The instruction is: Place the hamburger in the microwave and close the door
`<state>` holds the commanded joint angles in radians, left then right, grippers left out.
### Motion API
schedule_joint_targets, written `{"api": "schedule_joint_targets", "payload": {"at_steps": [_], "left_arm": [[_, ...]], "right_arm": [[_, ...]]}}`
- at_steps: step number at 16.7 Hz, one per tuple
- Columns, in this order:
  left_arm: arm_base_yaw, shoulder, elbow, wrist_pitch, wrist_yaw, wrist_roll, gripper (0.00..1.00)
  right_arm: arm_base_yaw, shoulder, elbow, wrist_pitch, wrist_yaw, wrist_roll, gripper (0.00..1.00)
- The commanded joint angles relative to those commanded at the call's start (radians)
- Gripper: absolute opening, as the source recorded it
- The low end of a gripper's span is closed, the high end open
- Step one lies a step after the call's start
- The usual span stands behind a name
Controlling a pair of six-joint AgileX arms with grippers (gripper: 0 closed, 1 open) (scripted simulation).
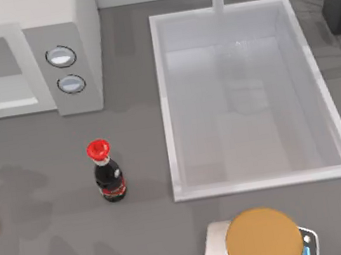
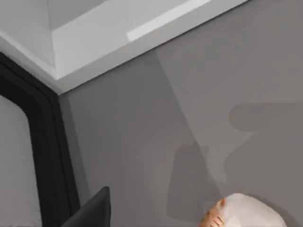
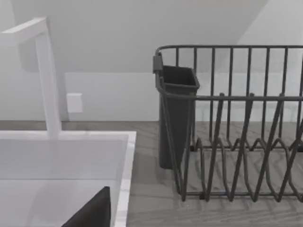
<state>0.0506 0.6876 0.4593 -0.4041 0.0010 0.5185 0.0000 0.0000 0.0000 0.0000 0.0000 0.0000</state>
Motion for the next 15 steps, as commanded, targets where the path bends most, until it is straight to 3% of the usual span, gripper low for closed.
{"api": "schedule_joint_targets", "payload": {"at_steps": [8,15], "left_arm": [[0.054,0.745,0.445,-0.406,-0.004,0.508,1.00],[0.078,1.021,0.641,-0.558,-0.003,0.713,1.00]], "right_arm": [[0.000,0.000,0.000,0.000,0.000,0.000,1.00],[0.000,0.000,0.000,0.000,0.000,0.000,1.00]]}}
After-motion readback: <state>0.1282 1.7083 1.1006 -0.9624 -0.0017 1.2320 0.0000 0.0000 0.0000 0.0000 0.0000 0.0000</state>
